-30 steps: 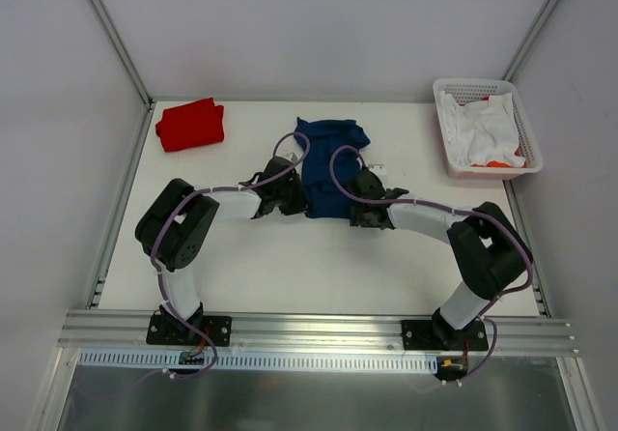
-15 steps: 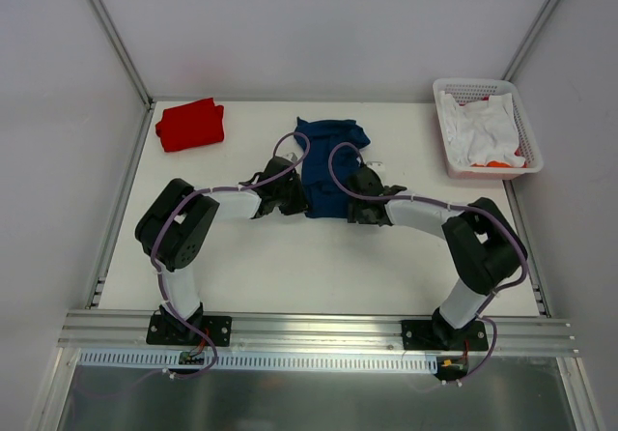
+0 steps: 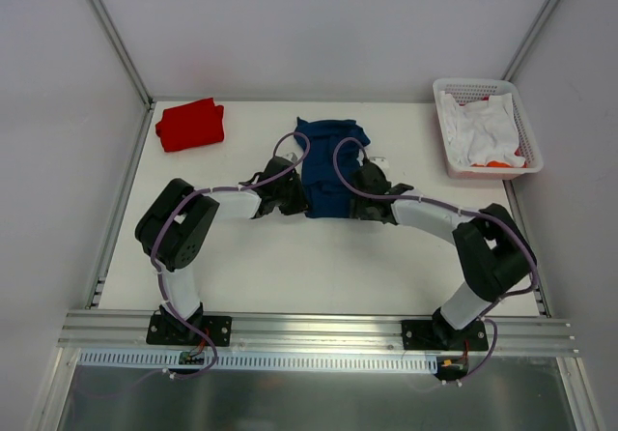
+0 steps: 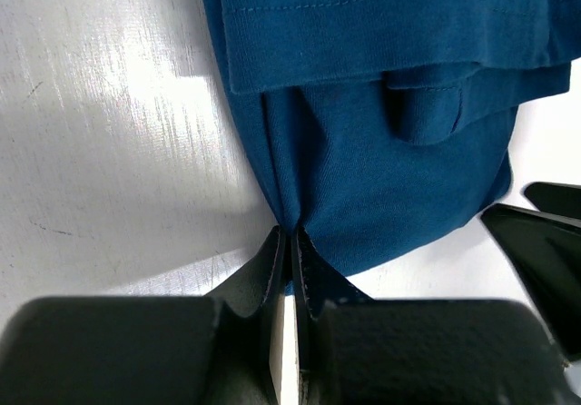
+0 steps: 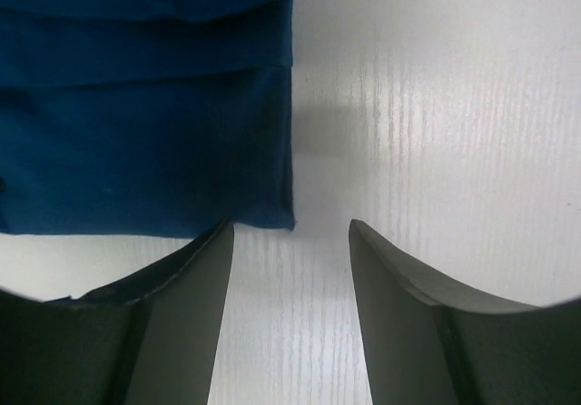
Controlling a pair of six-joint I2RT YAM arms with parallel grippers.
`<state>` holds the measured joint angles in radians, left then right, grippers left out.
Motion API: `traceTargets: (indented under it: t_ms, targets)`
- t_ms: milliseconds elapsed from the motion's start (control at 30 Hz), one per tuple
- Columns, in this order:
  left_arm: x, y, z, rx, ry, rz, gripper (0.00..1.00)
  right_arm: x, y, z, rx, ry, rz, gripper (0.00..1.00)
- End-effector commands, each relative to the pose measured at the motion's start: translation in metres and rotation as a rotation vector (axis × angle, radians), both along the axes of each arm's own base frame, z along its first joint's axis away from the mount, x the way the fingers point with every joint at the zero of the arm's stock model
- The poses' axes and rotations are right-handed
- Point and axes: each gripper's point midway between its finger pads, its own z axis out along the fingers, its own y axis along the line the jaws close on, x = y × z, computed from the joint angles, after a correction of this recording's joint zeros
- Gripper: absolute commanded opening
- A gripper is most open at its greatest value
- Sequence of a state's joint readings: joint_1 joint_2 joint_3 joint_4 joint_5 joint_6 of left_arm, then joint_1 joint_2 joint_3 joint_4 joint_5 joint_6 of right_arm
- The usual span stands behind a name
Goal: Fold and stack the t-shirts
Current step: Grab one side of the 2/3 rectangular tshirt with both arms
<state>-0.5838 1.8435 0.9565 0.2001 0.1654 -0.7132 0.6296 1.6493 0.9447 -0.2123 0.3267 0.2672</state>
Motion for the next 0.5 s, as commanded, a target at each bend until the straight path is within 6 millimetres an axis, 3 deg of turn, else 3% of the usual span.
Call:
traceTargets:
  t_ms: [0, 167, 467]
  targets:
    - [-0.009, 0.002, -0.003, 0.035, 0.011, -0.027, 0.0, 0.011, 0.004, 0.047, 0.058, -0.103, 0.007, 0.57]
    - [-0.01, 0.0, -0.003, 0.03, 0.012, -0.032, 0.0, 0.012, 0.002, 0.051, 0.052, -0.112, 0.006, 0.57]
    - [-0.01, 0.001, 0.0, 0.03, 0.006, -0.029, 0.0, 0.014, 0.009, 0.024, 0.046, -0.065, 0.01, 0.56]
